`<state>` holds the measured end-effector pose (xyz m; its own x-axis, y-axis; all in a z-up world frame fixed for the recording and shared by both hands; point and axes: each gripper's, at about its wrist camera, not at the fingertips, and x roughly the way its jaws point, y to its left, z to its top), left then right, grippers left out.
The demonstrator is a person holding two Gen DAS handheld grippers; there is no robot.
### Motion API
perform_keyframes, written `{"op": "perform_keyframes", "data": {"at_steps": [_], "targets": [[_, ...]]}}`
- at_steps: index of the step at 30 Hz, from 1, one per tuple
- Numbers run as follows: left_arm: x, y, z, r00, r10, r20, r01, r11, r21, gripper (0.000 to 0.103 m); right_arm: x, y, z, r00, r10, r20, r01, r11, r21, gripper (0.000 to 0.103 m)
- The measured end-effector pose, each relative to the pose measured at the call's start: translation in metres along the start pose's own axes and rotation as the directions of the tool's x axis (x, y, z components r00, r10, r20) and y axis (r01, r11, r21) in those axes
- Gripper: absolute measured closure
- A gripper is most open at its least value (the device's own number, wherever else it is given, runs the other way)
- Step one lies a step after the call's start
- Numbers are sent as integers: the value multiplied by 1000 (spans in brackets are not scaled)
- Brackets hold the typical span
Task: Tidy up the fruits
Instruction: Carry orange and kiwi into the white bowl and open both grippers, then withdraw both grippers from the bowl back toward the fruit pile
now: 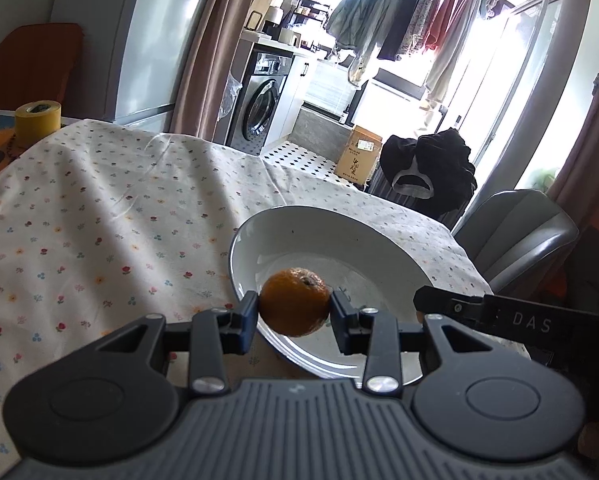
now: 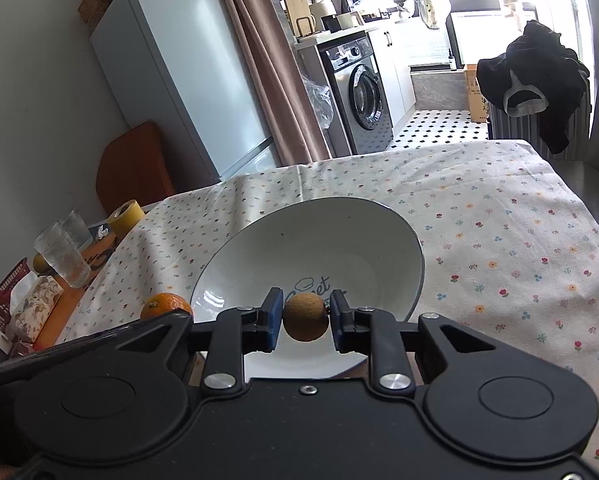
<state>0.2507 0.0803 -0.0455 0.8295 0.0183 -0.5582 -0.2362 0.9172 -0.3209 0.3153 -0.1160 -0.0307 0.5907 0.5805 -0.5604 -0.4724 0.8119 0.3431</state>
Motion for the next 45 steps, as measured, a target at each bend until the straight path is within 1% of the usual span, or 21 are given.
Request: {"op": "perform_keyframes", "data": {"at_steps": [5,7,9,11,16,18,20,21,22,23,24,26,29,32,34,35,37,43,45], "targets": [[18,4,6,1000,-3,-26,3,1000,-22,66,9,-4,6,1000,-7,-6,7,1000,1,79],[21,5,7,1000,18,-24,-18,1000,-24,63,11,-4,8,1000,-11,-6,11,1000,-4,79],[21,8,8,1000,16,-25,-17,999,-42,62,13,-6,10,1000,-13,-4,13,1000,2,79],[18,12,8,1000,9,-23,-10,998,-60,59,17,-6,10,1000,-18,-8,18,1000,4,79],[2,17,8,1000,20,-3,-21,997,-77,56,23,-6,5,999,-18,-27,18,1000,6,79],[-6,19,7,1000,26,2,-26,997,-79,53,24,-5,4,999,-18,-33,18,1000,6,79],[-13,20,5,999,36,7,-35,996,-81,47,23,-2,3,999,-11,-38,11,1000,7,77],[-17,20,4,999,37,9,-37,996,-82,46,21,-1,3,999,-15,-34,15,1000,6,72],[-21,20,2,999,38,11,-37,996,-80,42,19,0,3,999,-18,-29,18,1000,5,64],[-24,20,2,999,45,14,-43,996,-77,37,16,1,3,1000,-23,-17,23,1000,2,58],[-27,19,1,998,53,17,-52,996,-74,35,12,2,3,1000,-29,-1,29,1000,-5,49],[-34,19,-1,998,54,24,-52,996,-78,27,4,3,4,999,-41,16,41,999,-14,48],[-45,16,-5,998,53,32,-51,996,-78,20,-7,1,3,998,-48,29,49,999,0,46],[-56,11,-9,997,60,51,-56,996,-66,16,-20,2,1,996,-67,52,68,998,-9,34],[-63,11,-12,997,58,53,-54,996,-70,14,-30,3,-1,995,-69,71,70,997,-13,21],[-66,11,-13,997,57,54,-53,996,-73,13,-35,3,-2,995,-68,78,70,997,-15,18],[-75,10,-17,997,51,65,-46,996,-77,12,-44,2,-5,995,-61,84,62,998,-15,9],[-96,5,-29,996,39,81,-34,997,-67,9,-68,0,-16,995,-50,89,52,998,-20,0],[-102,5,-32,995,41,86,-34,997,-75,8,-76,0,-21,995,-41,90,43,999,-21,0]]}}
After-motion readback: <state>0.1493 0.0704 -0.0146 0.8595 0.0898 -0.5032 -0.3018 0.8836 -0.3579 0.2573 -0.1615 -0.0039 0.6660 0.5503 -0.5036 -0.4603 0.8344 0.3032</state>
